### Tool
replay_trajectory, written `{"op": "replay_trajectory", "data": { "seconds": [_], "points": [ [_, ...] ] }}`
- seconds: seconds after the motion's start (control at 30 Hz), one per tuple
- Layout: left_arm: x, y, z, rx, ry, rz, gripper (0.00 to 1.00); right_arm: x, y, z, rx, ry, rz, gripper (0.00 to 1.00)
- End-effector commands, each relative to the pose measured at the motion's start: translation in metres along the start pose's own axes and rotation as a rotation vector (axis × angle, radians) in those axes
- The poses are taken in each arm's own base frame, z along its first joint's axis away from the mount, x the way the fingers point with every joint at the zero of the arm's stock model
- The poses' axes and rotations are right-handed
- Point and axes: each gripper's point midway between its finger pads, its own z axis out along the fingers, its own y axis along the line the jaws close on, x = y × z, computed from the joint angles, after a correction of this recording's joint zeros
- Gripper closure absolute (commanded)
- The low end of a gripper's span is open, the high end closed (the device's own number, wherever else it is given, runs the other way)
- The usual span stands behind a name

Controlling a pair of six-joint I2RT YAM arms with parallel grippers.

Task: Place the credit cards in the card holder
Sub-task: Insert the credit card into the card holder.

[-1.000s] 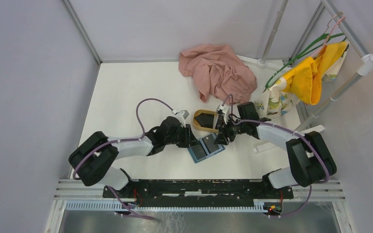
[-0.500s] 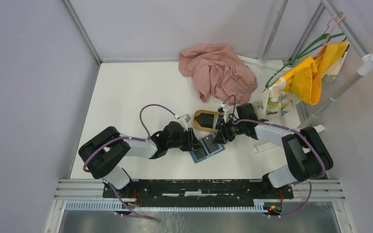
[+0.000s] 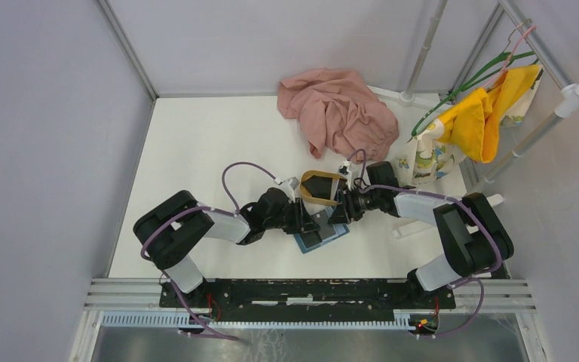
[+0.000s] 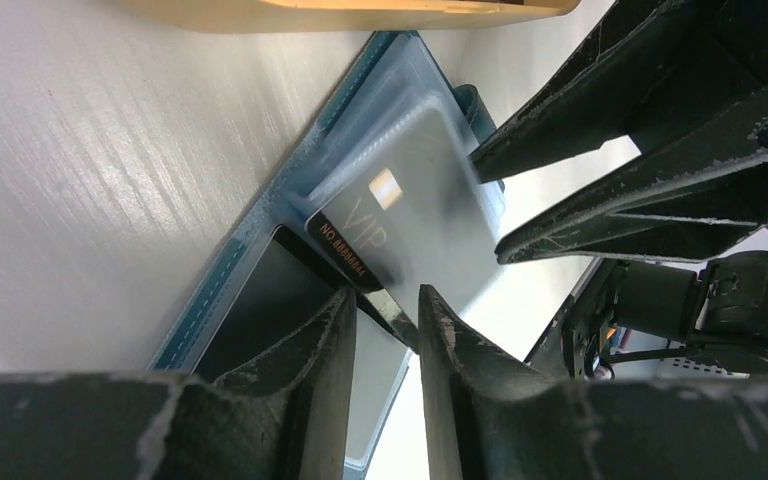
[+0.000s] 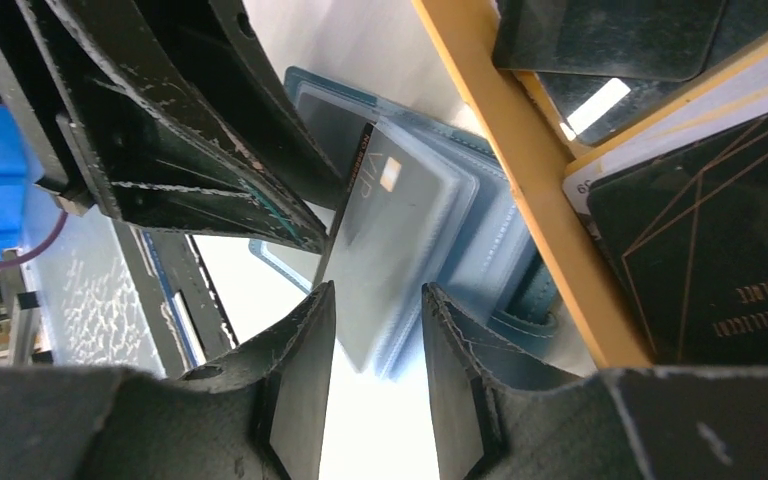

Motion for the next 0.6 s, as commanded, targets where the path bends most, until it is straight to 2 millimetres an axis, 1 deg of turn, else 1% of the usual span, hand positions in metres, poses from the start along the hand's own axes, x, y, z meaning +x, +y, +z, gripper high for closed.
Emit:
{"op": "replay_trajectory", "data": {
  "seconds": [0.0, 0.27, 0.57],
  "points": [
    [-0.006, -0.010, 0.004, 0.028, -0.015, -0.009, 0.64, -0.006, 0.017, 0.002, -0.104, -0.029, 0.032, 0.57],
    [-0.005, -0.011, 0.003, 0.034, -0.014, -0.010, 0.64, -0.008, 0.030, 0.002, -0.190, -0.048, 0.068, 0.58],
    [-0.008, -0.017, -0.013, 0.050, -0.045, -0.010, 0.63, -0.010, 0.037, 0.002, -0.231, -0.055, 0.057, 0.58]
  ]
}}
